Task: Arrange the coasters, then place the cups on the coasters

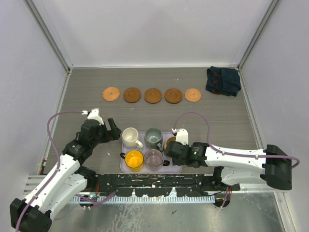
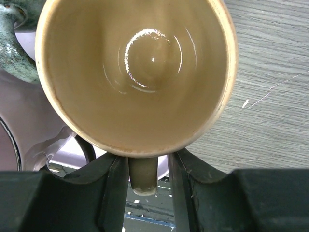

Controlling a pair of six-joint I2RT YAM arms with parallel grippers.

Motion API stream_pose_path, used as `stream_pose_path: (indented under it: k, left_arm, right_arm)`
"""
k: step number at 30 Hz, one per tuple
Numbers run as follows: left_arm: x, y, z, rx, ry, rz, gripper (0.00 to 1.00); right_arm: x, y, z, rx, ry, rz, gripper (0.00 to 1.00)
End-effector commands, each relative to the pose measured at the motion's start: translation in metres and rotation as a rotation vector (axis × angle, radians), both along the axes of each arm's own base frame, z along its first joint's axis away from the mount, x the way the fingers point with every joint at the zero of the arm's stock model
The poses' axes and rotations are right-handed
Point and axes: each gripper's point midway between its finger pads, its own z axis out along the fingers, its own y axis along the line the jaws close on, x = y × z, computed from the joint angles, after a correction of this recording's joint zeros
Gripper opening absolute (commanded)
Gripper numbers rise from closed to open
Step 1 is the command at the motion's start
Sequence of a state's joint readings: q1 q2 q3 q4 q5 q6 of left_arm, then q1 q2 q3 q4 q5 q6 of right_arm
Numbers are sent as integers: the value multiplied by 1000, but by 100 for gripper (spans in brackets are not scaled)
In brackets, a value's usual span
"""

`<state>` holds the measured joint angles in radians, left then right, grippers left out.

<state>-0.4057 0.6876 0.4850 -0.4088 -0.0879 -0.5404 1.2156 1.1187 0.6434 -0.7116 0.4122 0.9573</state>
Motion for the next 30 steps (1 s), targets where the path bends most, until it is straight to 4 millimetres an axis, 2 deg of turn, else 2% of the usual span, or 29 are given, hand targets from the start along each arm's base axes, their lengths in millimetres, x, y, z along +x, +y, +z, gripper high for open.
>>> stream_pose_path:
  k: [1, 15, 18, 20, 21, 26, 30]
  left_arm:
    - [8, -4, 12, -27, -54, 0, 92]
    - [6, -1, 12, -16, -65, 8, 92]
    - [6, 0, 13, -14, -65, 8, 92]
    - [6, 0, 12, -9, -65, 10, 92]
    - [7, 1, 13, -8, -66, 13, 92]
    - [7, 1, 14, -7, -68, 15, 92]
    - [7, 2, 14, -6, -70, 20, 92]
  right_arm:
    - [9, 9, 8, 26, -38, -34, 41]
    - [12, 4, -7, 10, -51, -62, 38]
    - [12, 0, -11, -1, -56, -74, 28]
    - [13, -3, -14, -9, -61, -81, 9]
    - [13, -4, -15, -14, -64, -83, 2]
    - [19, -9, -10, -37, -108, -90, 1]
    - [31, -13, 7, -65, -184, -102, 1]
